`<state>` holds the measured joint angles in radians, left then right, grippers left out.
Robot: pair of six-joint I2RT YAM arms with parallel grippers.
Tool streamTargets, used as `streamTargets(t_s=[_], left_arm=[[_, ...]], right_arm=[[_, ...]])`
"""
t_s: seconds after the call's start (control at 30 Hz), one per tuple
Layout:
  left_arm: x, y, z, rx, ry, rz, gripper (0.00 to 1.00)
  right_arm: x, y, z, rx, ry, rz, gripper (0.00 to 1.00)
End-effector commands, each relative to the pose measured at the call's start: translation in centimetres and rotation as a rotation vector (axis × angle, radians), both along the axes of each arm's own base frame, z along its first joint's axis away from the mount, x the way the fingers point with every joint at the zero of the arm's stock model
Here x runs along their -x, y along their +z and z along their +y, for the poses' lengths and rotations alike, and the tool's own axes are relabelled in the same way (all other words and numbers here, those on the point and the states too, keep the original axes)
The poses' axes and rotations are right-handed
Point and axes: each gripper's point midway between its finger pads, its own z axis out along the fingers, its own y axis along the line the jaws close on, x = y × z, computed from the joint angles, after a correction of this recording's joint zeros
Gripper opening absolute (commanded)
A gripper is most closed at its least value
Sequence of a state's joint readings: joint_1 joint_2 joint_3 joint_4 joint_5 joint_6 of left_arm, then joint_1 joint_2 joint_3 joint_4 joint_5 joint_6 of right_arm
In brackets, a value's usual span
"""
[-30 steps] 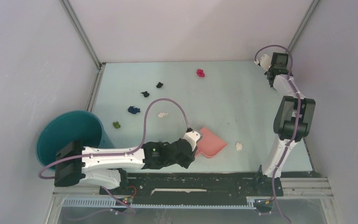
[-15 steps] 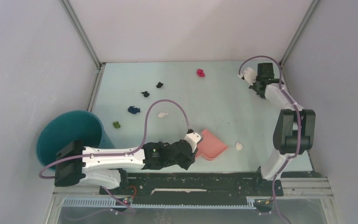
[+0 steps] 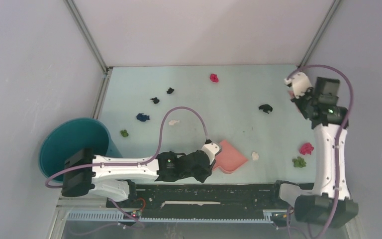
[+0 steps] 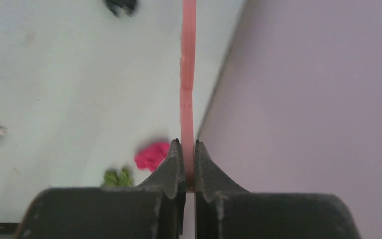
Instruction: Sweep away the paper scraps from the table
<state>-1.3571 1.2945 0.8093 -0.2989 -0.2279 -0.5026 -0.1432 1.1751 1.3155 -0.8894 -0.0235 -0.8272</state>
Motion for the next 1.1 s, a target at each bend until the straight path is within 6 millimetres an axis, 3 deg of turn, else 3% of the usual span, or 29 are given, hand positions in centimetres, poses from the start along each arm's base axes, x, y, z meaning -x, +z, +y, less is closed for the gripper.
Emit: streamTargets(t_s=[0.0, 0.13, 0.3, 0.47, 0.67, 0.8, 0.97, 1.07], left_arm=[[-0.2, 2.0, -1.6, 0.026, -0.033, -0.048, 0.0], [-0.2, 1.7, -2.1, -0.02, -0.063, -0.067, 0.0], [0.6, 1.8, -3.1, -0.02, -0.118, -0.063, 0.0], [1.4, 1.4, -3.3, -0.029, -0.144, -0.053, 0.0], [2.0, 1.3, -3.2, -0.042, -0.169, -0.045, 0.0], [2.3, 1.4, -3.4, -0.035, -0.181, -0.043, 0.0], [2.5, 1.6, -3.5, -0.02, -0.179, -0.036, 0.0], [2.7, 1.6, -3.5, -0.018, -0.178, -0.032, 0.0]], right_arm=[[5.6, -0.8, -4.3, 0.045, -0.183, 0.083, 0.0], [10.1, -3.2, -7.0, 0.063, -0.346, 0.144, 0.0], [13.5, -5.9, -11.1, 0.147, -0.517, 0.136, 0.0], [14.8, -9.3, -11.2, 0.085, -0.552, 0.207, 0.0], [13.1, -12.6, -8.1, -0.076, -0.522, 0.301, 0.0], [11.1, -14.2, -4.2, -0.149, -0.462, 0.352, 0.0], [8.5, -14.3, 1.8, -0.203, -0.331, 0.343, 0.0], [7.0, -12.7, 5.9, -0.263, -0.225, 0.317, 0.0]])
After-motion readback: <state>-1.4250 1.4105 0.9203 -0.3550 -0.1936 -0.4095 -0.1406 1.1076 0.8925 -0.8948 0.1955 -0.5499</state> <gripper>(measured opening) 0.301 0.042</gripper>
